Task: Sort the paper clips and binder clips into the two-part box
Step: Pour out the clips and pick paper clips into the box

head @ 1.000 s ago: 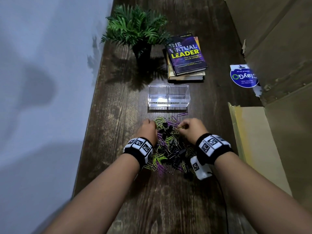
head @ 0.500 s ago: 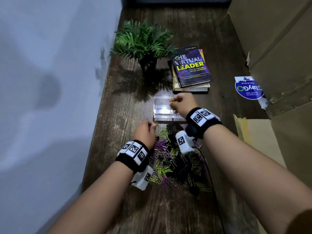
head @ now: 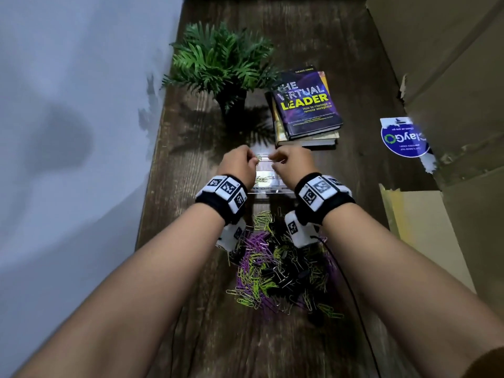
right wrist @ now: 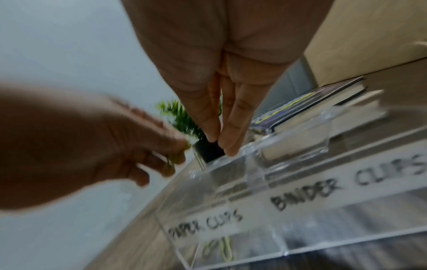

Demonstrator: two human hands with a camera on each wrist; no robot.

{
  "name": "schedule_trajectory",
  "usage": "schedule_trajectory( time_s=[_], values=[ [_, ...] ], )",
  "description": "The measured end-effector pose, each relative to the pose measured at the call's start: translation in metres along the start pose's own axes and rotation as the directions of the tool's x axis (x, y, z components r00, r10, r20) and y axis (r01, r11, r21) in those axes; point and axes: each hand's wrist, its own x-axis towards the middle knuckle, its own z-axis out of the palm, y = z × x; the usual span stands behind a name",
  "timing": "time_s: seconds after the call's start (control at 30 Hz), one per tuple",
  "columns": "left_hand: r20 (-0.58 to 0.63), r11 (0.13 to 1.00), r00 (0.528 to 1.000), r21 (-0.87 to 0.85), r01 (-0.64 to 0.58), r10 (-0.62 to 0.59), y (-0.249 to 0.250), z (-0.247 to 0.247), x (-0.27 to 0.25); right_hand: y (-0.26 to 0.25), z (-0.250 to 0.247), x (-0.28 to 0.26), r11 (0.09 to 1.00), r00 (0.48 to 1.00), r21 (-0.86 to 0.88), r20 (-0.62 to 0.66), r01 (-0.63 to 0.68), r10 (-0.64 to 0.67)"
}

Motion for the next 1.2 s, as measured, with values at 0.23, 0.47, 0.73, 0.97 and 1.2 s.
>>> schedule_trajectory(
  time_s=[0.23,0.47,0.73,0.97,1.2],
  values=[
    [0.121,0.931,0.991,0.349,-0.103,0.064,-0.004,0.023,0.009,0.076,-0.048,-0.047,0.965,0.979,0.201,-0.081,-0.167,0.186],
    [0.14,0.918,0.984,0.366,-0.153,0.109,-0.009,0.023,-0.005,0.079,-0.016,-0.08,0.975,0.987,-0.221,0.145,-0.036,0.069],
    [0.178,0.987,0.982,0.136,-0.082,0.058,-0.035,0.037,-0.068,0.084,0.01,-0.072,0.935,0.983,-0.345,0.182,0.079,-0.017],
    [0.293,0.976,0.956,0.197,-0.093,0.031,-0.037,0.057,-0.092,0.091,0.01,-0.08,0.941,0.978,-0.338,0.195,-0.005,0.075],
    [0.323,0.975,0.944,0.175,-0.134,0.072,-0.038,0.065,-0.091,0.094,0.007,-0.085,0.959,0.963,-0.28,0.268,0.05,0.028]
  ],
)
